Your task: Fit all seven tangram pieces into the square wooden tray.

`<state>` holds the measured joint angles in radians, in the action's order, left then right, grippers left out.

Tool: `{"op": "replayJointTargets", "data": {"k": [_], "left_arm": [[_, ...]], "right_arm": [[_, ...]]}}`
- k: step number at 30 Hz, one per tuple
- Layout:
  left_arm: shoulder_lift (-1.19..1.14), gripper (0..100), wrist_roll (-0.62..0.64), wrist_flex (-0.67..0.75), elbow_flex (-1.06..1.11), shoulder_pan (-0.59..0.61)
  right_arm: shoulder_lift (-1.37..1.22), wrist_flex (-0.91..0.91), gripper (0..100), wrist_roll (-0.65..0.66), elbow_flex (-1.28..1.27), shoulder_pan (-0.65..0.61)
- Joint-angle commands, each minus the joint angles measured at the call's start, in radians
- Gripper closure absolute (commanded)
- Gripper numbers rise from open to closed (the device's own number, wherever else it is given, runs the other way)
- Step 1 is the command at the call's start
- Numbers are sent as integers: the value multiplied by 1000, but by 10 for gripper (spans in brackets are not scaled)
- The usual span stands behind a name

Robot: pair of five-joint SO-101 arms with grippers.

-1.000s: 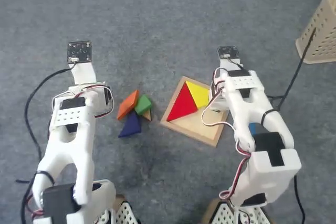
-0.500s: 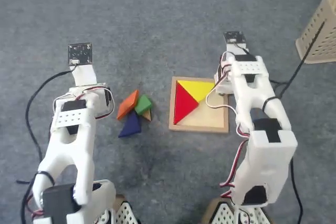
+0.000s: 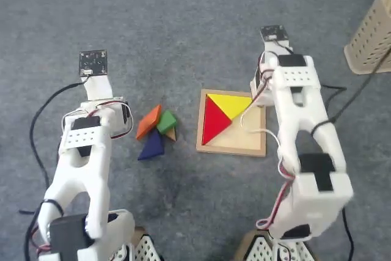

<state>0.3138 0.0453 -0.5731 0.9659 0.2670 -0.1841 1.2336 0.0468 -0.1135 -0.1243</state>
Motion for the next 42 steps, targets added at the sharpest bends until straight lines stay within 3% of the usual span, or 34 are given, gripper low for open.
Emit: {"op": "replayJointTargets", "data": {"k": [1,4,8,13,17,21,29,36,42], "left_arm": [[43,895,-81,-106,-64,-23],[41,895,-166,-242,-101,-94],[41,895,-230,-399,-166,-192],[41,895,-218,-511,-272,-270],[-5,894,-120,-512,-312,-359],[-167,882,-37,-512,-395,-410],[-331,875,5,-499,-476,-410],[-327,837,8,-477,-475,-376],[-178,837,2,-427,-380,-327]], "right_arm": [[219,-18,900,23,-166,35],[380,-102,950,31,-393,107],[579,-220,969,169,-701,217],[740,-311,969,308,-973,338],[773,-386,968,361,-1100,364],[786,-394,968,364,-1126,367],[786,-401,968,364,-1129,367],[786,-400,967,362,-1129,367],[776,-369,923,356,-1054,367]]}}
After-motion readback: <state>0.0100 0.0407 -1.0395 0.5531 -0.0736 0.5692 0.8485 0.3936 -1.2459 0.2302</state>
